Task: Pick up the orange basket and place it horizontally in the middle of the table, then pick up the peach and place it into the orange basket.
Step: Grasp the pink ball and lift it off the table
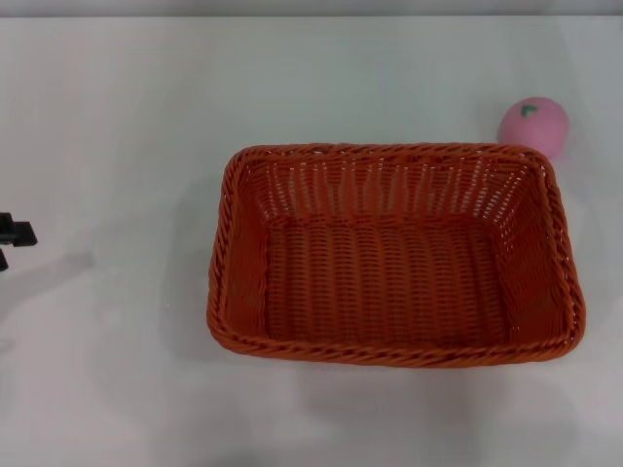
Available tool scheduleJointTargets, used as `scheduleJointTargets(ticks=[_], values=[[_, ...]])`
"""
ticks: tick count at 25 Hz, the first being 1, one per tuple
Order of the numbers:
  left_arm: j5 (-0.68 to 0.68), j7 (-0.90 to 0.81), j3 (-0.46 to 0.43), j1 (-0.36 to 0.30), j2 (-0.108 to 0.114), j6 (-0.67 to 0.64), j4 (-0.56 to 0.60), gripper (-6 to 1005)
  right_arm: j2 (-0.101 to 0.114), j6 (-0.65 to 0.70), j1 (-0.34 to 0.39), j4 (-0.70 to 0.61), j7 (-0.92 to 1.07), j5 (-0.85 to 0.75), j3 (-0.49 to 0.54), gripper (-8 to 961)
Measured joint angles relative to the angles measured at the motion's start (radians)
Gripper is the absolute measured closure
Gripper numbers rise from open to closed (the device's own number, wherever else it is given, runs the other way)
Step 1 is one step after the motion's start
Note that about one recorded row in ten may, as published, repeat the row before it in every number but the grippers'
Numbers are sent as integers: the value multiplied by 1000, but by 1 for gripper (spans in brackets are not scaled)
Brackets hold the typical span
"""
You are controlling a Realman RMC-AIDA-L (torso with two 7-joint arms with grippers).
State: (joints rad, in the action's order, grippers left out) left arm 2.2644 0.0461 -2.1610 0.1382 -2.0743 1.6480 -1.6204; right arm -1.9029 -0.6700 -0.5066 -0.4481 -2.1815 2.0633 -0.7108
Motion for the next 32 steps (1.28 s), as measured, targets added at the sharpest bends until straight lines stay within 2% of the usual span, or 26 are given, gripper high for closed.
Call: scheduleJointTargets(ticks=[2,3,4,6,7,10,13,17,18,21,22,23,24,25,26,27,28,32], values=[[-1,6,-6,3,0,0,-5,520,13,3,10,-23,68,-29,-50,96],[-1,8,-8,4,0,0,-6,520,22,14,23,-68,183,-107,-88,96],[-1,13,-13,8,0,0,-7,520,22,14,23,-68,183,-107,-88,97],[12,23,-26,17,0,0,-9,520,28,24,38,-147,375,-274,-103,97],[12,23,-26,17,0,0,-9,520,28,24,38,-147,375,-274,-103,97],[21,35,-30,32,2,-2,-13,520,28,1,48,-231,531,-445,-104,96],[22,52,-41,45,3,-2,-13,520,35,-77,51,-301,686,-609,-101,98],[24,72,-63,59,3,1,-6,520,65,-232,37,-373,921,-839,-98,103],[23,88,-77,67,3,3,-8,520,65,-264,37,-403,961,-885,-99,105],[22,97,-85,70,5,5,-13,520,48,-366,40,-516,1069,-1034,-102,108],[23,100,-87,71,7,5,-15,520,48,-366,40,-516,1069,-1034,-102,110],[26,103,-87,71,11,6,-16,520,25,-438,43,-597,1129,-1128,-103,111],[26,103,-87,71,11,6,-16,520,12,-469,43,-637,1155,-1170,-102,112],[28,105,-88,71,13,7,-17,520,12,-469,43,-637,1155,-1170,-102,112],[33,108,-90,72,16,8,-17,520,0,-494,43,-668,1175,-1205,-101,112],[39,120,-101,72,16,12,-18,520,-23,-553,38,-719,1198,-1254,-100,112],[39,120,-101,72,16,12,-18,520,-23,-553,38,-719,1198,-1254,-100,112],[37,147,-117,72,13,17,-19,520,-49,-652,17,-743,1212,-1270,-103,111]])
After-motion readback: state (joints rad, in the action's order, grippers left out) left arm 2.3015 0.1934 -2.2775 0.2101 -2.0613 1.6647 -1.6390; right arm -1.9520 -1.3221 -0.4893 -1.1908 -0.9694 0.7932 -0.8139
